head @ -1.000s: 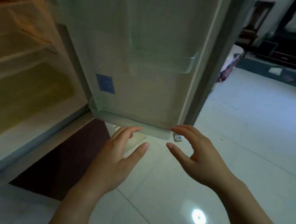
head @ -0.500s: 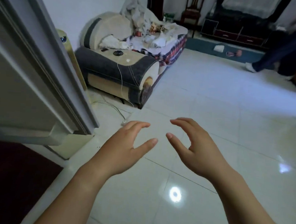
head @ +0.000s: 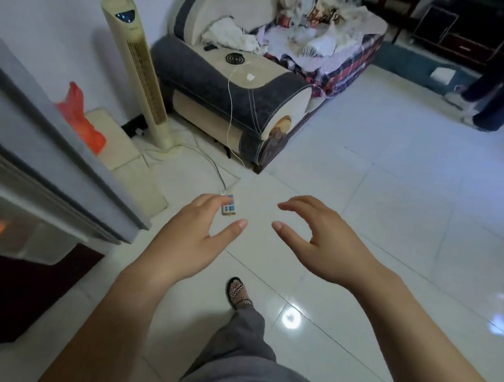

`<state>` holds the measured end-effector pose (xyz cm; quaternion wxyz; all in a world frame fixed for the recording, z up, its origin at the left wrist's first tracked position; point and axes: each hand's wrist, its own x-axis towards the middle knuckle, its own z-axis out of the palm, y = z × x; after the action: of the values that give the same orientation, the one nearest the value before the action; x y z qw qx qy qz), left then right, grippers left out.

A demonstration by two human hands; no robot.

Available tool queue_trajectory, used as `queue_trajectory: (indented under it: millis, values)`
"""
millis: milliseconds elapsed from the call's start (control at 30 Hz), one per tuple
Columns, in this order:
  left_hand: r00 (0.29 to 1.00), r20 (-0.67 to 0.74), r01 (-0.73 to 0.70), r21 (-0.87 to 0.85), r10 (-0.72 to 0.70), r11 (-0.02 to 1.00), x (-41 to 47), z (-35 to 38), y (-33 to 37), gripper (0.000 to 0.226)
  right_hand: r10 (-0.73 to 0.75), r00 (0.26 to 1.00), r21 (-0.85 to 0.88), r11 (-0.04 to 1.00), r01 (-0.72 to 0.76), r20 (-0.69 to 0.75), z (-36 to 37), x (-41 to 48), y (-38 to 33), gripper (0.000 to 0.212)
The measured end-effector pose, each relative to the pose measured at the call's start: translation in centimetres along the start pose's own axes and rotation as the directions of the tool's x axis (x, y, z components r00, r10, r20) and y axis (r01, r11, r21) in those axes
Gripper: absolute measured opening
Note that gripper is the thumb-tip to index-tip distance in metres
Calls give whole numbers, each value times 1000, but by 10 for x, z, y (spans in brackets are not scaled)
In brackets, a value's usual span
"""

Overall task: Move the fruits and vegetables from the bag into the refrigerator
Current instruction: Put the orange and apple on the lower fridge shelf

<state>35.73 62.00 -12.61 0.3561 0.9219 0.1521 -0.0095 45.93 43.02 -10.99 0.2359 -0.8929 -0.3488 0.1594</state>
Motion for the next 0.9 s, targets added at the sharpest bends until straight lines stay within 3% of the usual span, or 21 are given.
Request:
queue_trajectory:
  millis: [167,267,367,500,600,733,900]
  values:
    - [985,159,-78,70,66,994,111,1,25,59,30,999,-78,997,-28,33,-41,75,31,50]
    - [985,162,-78,69,66,995,158,-11,33,58,16,1000,-78,997,-14,19,-58,123,43,51]
    - [992,123,-9,75,0,997,179,-27,25,58,-7,1000,-21,1000,7,-3,-62,165,48,49]
    - [983,28,177,71,-179,982,183,-56,-9,55,-134,984,1,991,135,119,-51,226,40,47]
    - [933,-51,359,44,-357,932,183,-76,-39,53,-259,933,32,965,259,248,-34,281,25,45]
    - [822,-151,540,-97,-549,836,185,-89,-72,51,-416,799,100,904,416,434,-16,349,5,45]
    - [681,-216,670,-202,-699,715,233,-102,-82,49,-533,672,130,823,553,514,-28,443,0,43]
